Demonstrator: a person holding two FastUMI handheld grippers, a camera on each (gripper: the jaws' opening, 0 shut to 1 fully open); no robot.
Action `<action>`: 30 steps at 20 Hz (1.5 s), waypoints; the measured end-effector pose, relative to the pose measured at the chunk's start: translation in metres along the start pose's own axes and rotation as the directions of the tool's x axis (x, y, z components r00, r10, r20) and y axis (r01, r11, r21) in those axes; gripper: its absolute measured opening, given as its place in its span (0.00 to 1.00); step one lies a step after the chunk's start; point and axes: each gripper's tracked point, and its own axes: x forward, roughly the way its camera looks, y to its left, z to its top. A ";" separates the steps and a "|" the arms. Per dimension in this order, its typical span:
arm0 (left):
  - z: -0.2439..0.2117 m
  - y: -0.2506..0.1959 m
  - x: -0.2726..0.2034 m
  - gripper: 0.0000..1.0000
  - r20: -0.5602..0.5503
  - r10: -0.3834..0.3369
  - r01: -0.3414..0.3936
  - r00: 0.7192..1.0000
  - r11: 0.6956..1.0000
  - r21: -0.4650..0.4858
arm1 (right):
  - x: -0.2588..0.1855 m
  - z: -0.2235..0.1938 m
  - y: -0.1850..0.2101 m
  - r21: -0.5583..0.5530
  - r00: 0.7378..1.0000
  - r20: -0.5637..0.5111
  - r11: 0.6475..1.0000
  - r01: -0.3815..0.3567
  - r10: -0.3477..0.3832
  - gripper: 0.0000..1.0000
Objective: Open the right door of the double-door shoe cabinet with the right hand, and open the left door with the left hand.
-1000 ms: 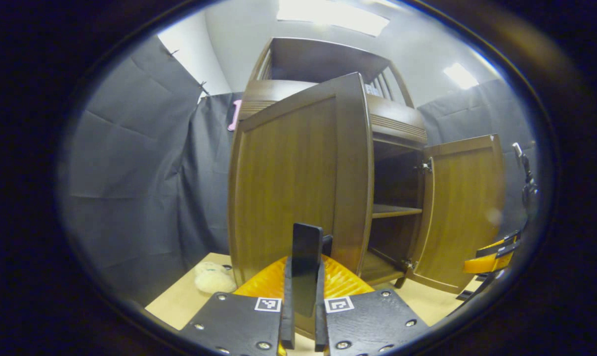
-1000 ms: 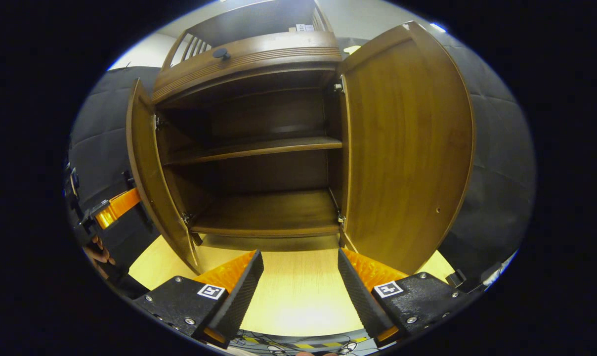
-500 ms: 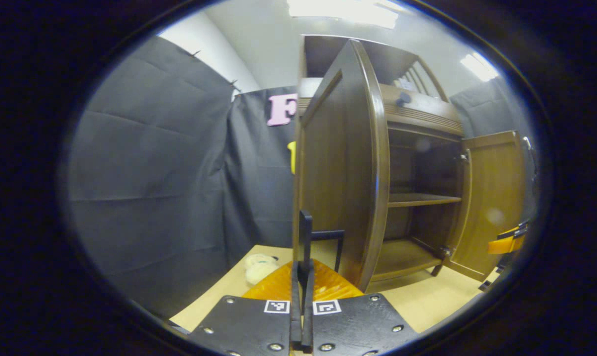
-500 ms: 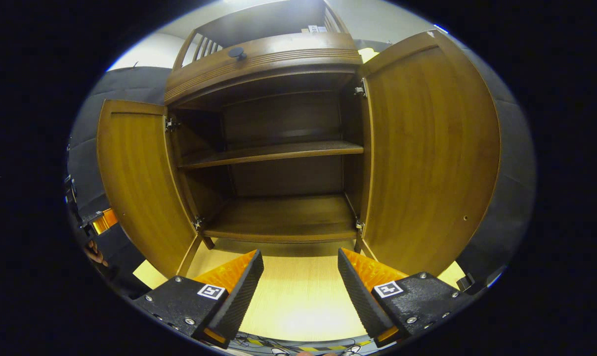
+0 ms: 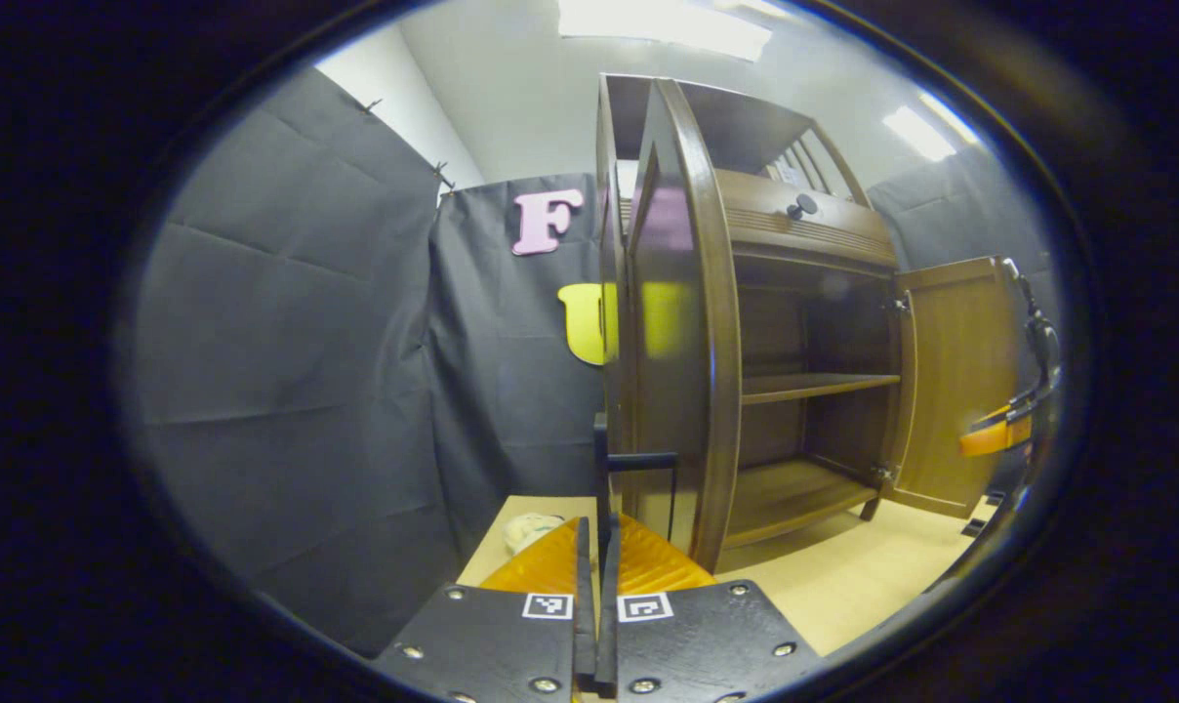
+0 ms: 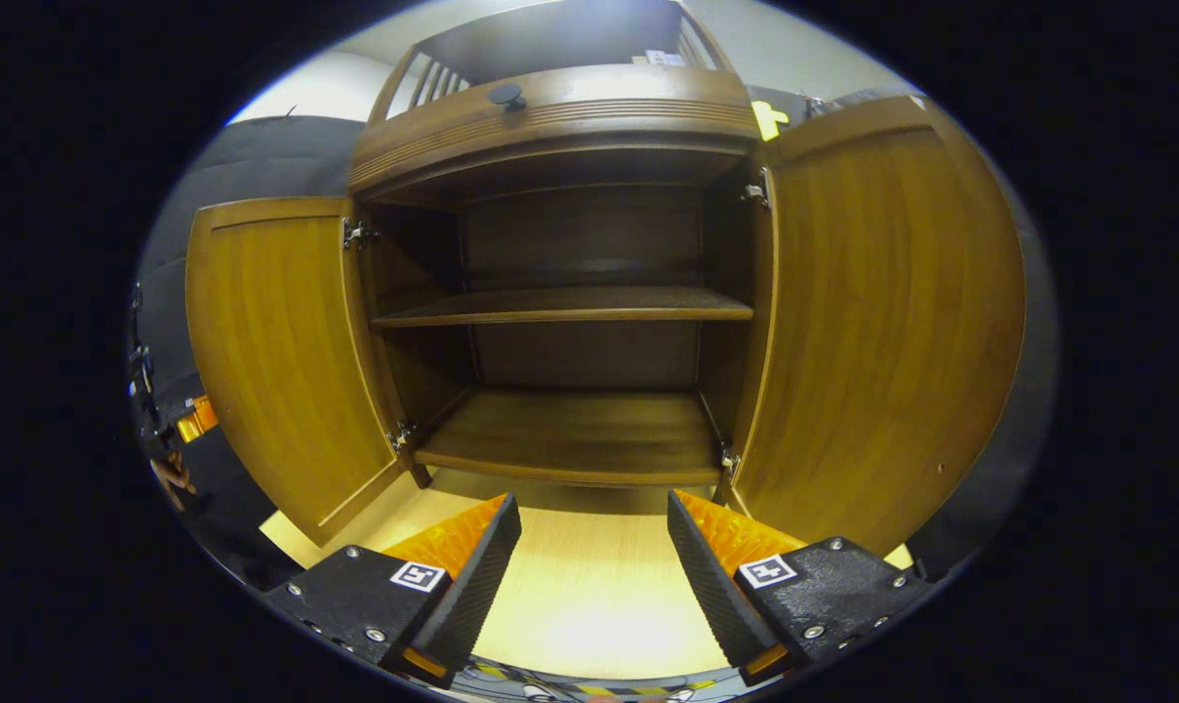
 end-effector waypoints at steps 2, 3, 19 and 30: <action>0.001 0.009 -0.001 0.01 0.011 -0.012 0.012 1.000 1.000 -0.014 | -0.004 0.016 0.000 -0.025 1.000 0.021 1.000 -0.003 0.004 0.92; 0.001 0.012 -0.003 0.01 0.015 -0.016 0.016 1.000 1.000 -0.019 | -0.001 0.024 0.000 -0.028 1.000 0.030 1.000 -0.005 0.006 0.92; 0.051 0.017 -0.109 0.02 0.063 0.228 -0.223 0.972 0.971 -0.084 | -0.019 0.055 -0.027 -0.013 0.991 0.136 1.000 0.008 -0.006 0.93; 0.132 -0.108 -0.146 0.89 0.134 0.282 -0.278 0.950 0.959 -0.050 | -0.110 0.069 -0.085 0.004 0.961 0.277 1.000 0.001 -0.002 0.92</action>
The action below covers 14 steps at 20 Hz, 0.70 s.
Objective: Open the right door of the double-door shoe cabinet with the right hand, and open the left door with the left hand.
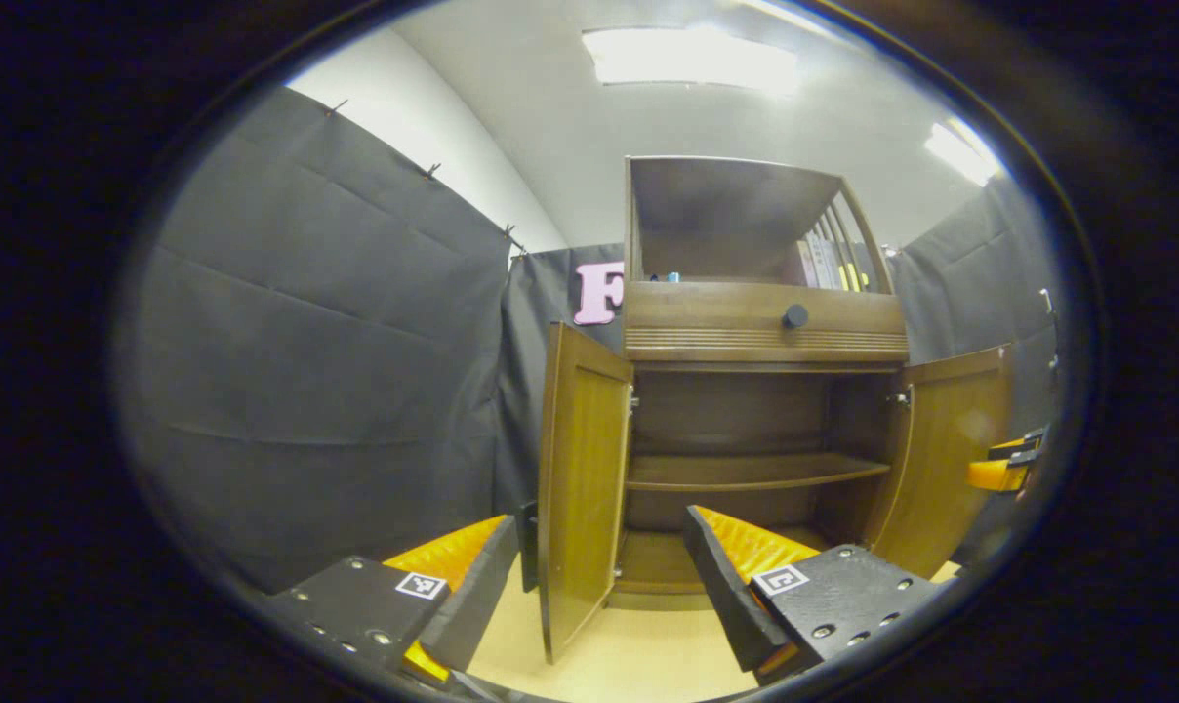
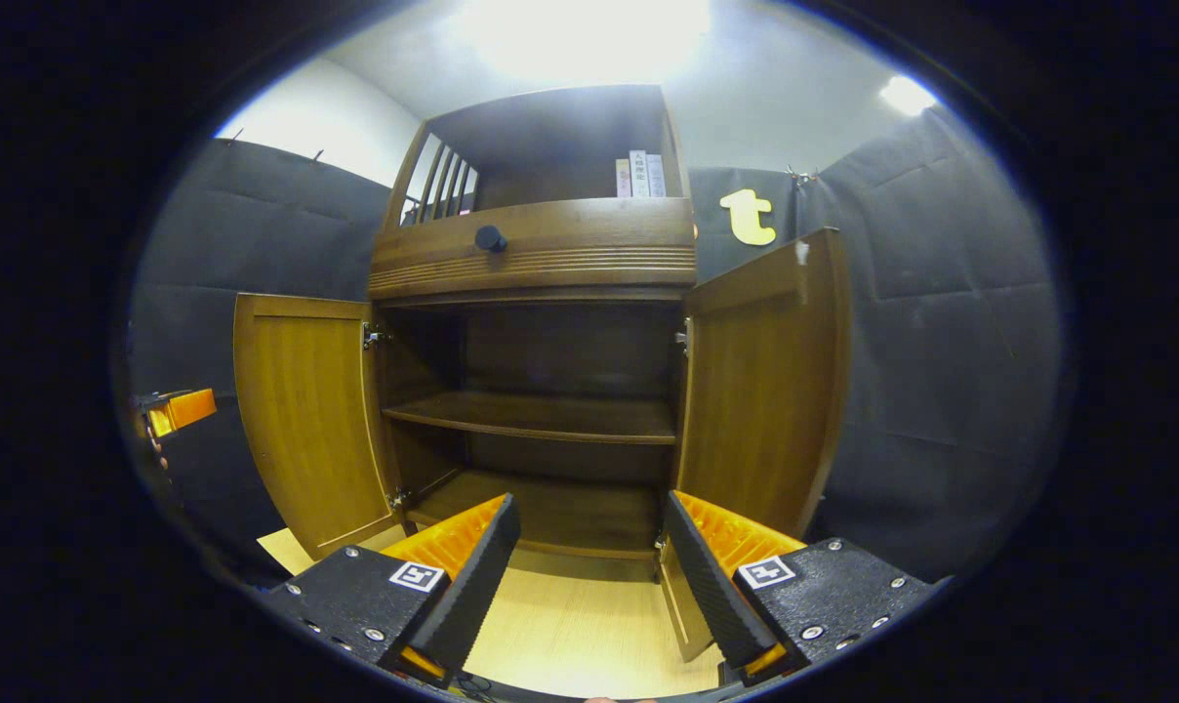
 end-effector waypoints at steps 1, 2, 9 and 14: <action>0.003 -0.009 -0.011 1.00 0.008 -0.001 0.001 1.000 1.000 0.009 | -0.007 -0.002 -0.010 -0.001 1.000 0.010 1.000 0.012 -0.012 0.92; 0.005 -0.017 -0.019 1.00 0.013 -0.002 0.002 1.000 1.000 0.016 | -0.014 -0.004 -0.022 -0.004 0.999 0.019 1.000 0.030 -0.029 0.93; 0.010 -0.043 -0.045 1.00 0.004 0.040 -0.040 0.999 0.999 0.018 | -0.063 -0.026 -0.080 0.030 0.991 -0.008 0.990 0.135 -0.134 0.92; 0.018 -0.058 -0.047 1.00 0.000 0.038 -0.038 0.999 0.996 0.085 | -0.079 -0.031 -0.092 0.088 0.986 -0.021 0.982 0.168 -0.167 0.94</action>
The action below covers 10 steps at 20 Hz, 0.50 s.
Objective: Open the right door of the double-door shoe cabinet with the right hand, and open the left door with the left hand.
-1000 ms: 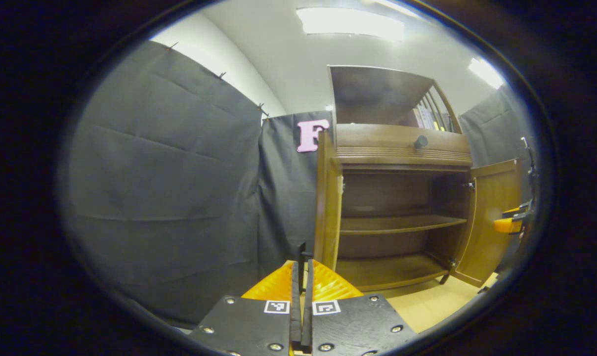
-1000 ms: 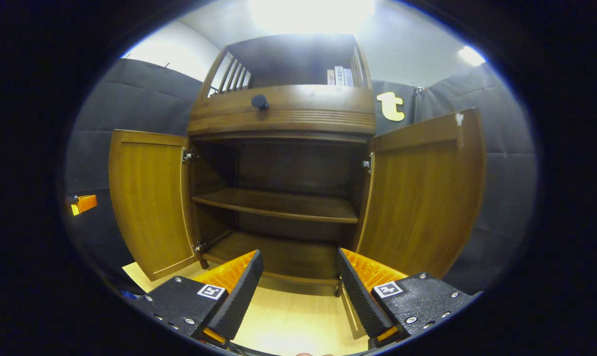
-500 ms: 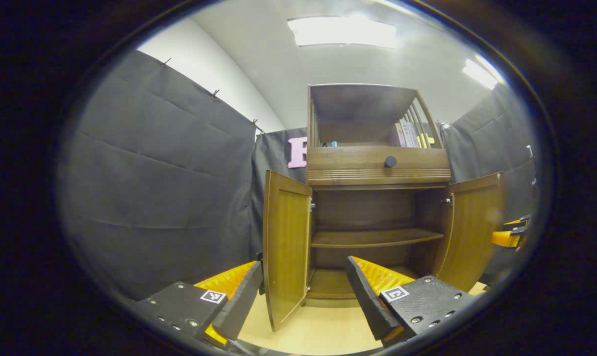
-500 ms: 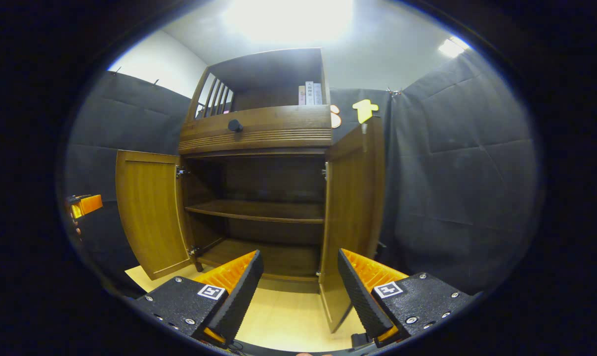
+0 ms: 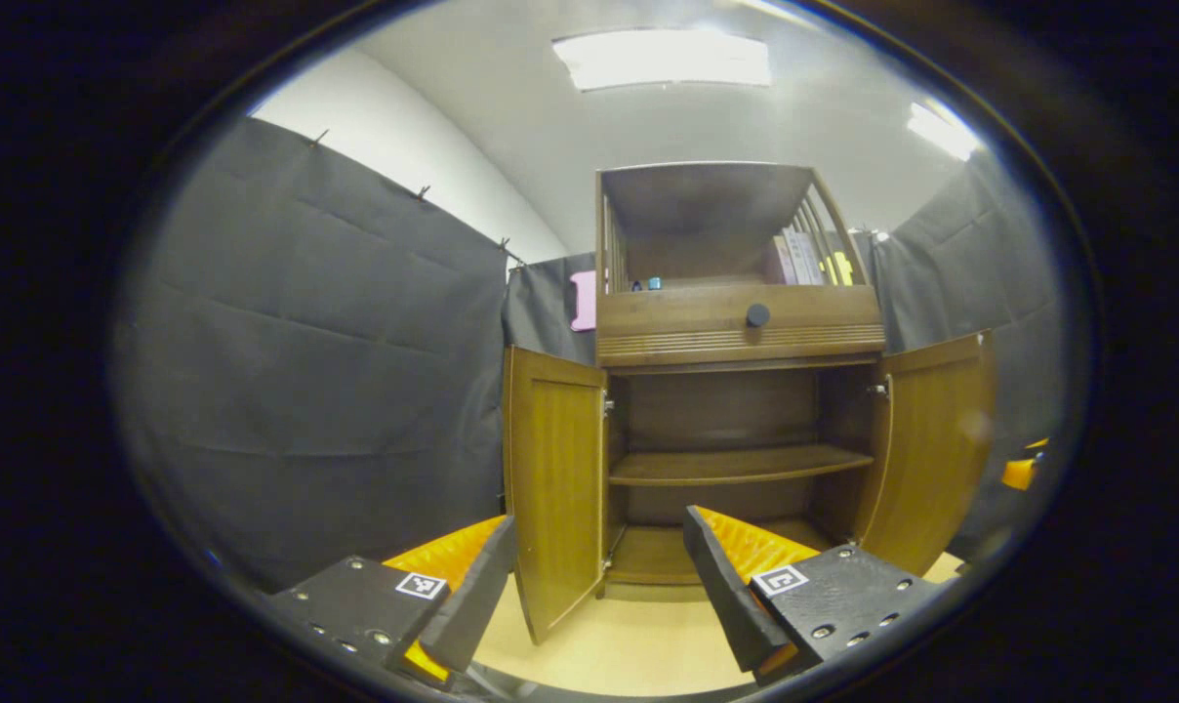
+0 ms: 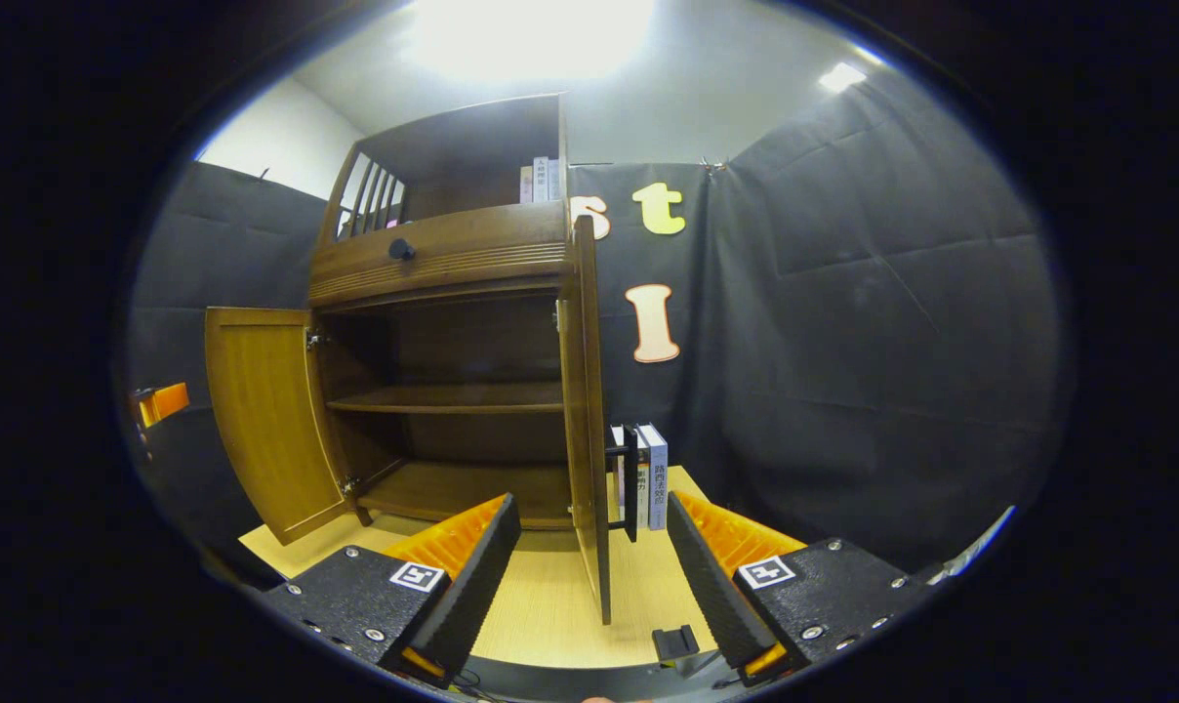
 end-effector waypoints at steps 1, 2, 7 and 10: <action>0.002 -0.003 -0.001 1.00 0.004 -0.002 0.002 1.000 1.000 0.014 | -0.002 0.001 -0.001 0.004 1.000 0.006 1.000 0.001 -0.001 0.92; 0.005 -0.006 -0.002 1.00 0.008 -0.010 0.009 1.000 1.000 0.021 | -0.003 0.001 -0.002 0.000 1.000 0.010 1.000 0.003 -0.003 0.92; 0.010 -0.016 -0.005 1.00 0.003 -0.042 0.042 0.999 0.998 0.037 | -0.005 -0.003 -0.003 0.000 1.000 0.004 1.000 -0.003 0.003 0.94; 0.010 -0.024 0.000 1.00 -0.004 -0.050 0.050 0.999 0.997 0.052 | -0.004 -0.004 0.001 0.004 1.000 -0.002 1.000 -0.009 0.009 0.93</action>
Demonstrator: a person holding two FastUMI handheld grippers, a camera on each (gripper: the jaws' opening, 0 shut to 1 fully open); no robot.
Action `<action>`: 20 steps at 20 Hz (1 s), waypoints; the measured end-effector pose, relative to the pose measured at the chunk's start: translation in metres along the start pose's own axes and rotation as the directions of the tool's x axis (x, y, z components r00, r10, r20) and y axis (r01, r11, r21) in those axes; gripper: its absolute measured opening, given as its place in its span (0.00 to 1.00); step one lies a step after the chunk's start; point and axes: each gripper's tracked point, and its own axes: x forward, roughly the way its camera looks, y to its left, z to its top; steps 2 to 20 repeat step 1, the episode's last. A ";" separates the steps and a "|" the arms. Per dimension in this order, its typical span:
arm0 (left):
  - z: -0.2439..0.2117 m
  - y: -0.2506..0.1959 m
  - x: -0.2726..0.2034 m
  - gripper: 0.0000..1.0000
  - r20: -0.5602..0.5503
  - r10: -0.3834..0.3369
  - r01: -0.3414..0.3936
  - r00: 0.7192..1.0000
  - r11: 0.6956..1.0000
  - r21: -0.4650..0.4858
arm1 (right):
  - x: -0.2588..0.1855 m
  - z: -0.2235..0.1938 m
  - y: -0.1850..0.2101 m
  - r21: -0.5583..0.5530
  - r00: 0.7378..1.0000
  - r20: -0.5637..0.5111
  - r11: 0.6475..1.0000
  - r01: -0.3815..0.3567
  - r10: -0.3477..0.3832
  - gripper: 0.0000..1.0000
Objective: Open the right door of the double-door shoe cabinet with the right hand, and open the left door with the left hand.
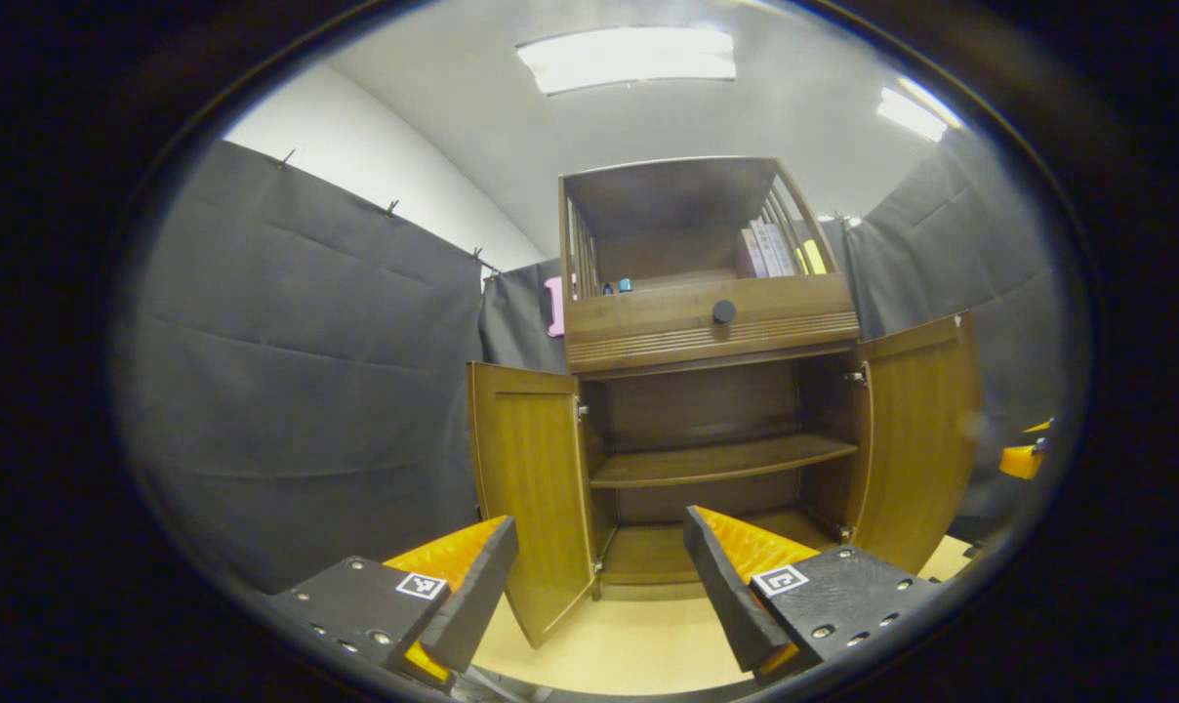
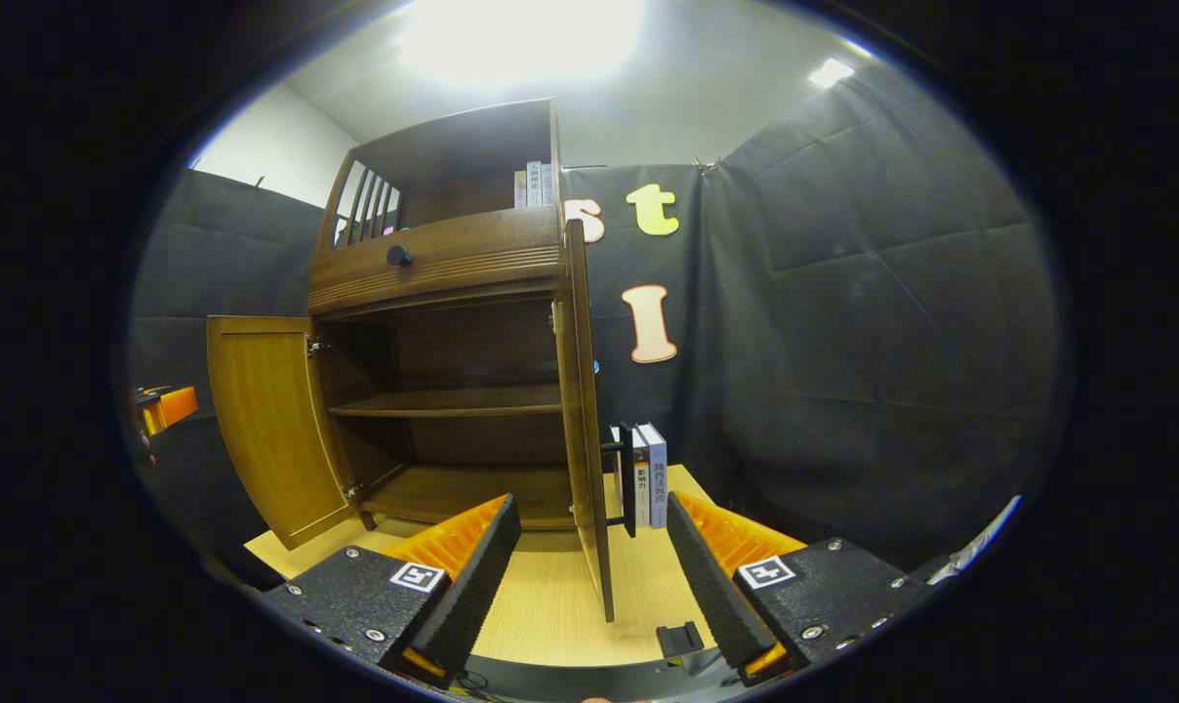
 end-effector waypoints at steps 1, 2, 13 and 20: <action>0.000 -0.002 0.002 1.00 -0.002 -0.003 0.003 1.000 1.000 0.002 | 0.002 0.000 0.001 -0.001 1.000 -0.001 1.000 -0.005 0.005 0.93; 0.000 -0.002 0.002 1.00 -0.002 -0.003 0.003 1.000 1.000 0.002 | 0.002 0.000 0.001 -0.001 1.000 -0.001 1.000 -0.005 0.005 0.93; 0.000 -0.002 0.002 1.00 -0.002 -0.003 0.003 1.000 1.000 0.002 | 0.002 0.000 0.001 -0.001 1.000 -0.001 1.000 -0.005 0.005 0.93; 0.000 -0.002 0.002 1.00 -0.002 -0.003 0.003 1.000 1.000 0.002 | 0.002 0.000 0.001 -0.001 1.000 -0.001 1.000 -0.005 0.005 0.93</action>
